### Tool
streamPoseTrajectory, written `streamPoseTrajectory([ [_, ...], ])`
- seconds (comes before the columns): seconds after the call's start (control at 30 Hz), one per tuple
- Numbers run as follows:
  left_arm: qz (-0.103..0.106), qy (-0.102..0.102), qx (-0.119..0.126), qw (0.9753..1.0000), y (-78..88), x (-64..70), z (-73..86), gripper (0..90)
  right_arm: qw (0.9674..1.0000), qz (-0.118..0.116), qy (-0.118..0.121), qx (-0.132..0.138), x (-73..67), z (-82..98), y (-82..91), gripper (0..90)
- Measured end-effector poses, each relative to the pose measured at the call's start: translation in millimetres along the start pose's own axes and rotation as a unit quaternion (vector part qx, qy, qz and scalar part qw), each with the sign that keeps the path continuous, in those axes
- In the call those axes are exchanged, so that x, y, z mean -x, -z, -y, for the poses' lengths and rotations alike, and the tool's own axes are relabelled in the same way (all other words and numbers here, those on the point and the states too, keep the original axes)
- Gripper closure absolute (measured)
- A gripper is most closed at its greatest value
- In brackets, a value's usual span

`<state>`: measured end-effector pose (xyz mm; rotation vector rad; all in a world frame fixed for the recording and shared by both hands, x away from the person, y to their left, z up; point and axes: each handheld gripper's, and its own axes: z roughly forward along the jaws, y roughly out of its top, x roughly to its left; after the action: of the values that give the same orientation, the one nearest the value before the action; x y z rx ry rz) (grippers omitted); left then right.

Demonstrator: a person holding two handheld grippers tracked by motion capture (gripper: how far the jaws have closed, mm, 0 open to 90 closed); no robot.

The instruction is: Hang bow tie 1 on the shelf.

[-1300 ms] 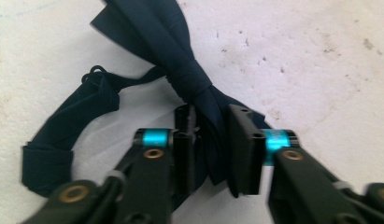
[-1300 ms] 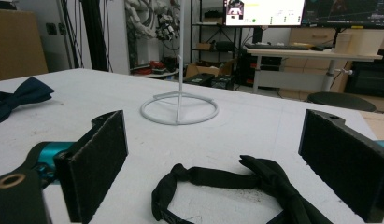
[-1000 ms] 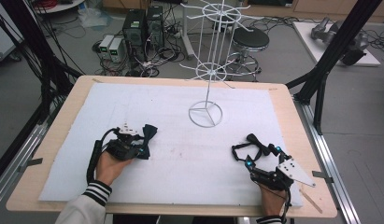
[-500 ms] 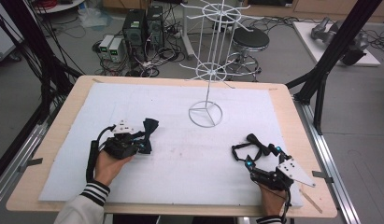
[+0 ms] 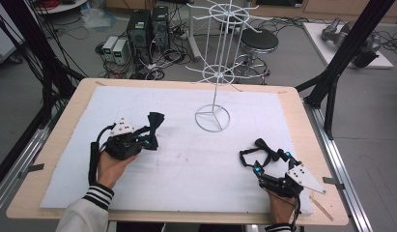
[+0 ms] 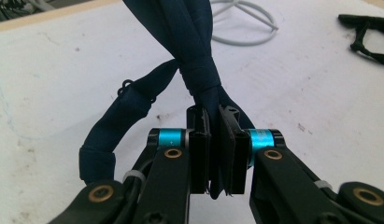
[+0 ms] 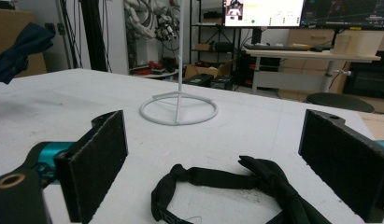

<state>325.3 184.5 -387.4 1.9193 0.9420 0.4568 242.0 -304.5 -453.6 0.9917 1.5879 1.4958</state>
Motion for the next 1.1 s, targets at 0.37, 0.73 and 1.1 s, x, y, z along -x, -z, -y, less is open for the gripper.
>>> streamPoseTrajectory([
  [0.37,-0.006,-0.020,0.054,0.9983,7.9,1.0,-26.7,83.0,1.0000,0.000,0.001,0.000,-0.5,-0.1,0.1,7.3],
  [0.73,0.001,-0.041,0.082,0.9958,7.8,2.2,-56.3,83.0,1.0000,0.002,0.003,0.001,-0.7,0.0,0.2,7.3],
  [1.1,0.004,-0.050,0.108,0.9929,6.7,0.6,-80.0,83.1,1.0000,0.002,0.004,0.003,-0.2,0.0,0.0,7.3],
])
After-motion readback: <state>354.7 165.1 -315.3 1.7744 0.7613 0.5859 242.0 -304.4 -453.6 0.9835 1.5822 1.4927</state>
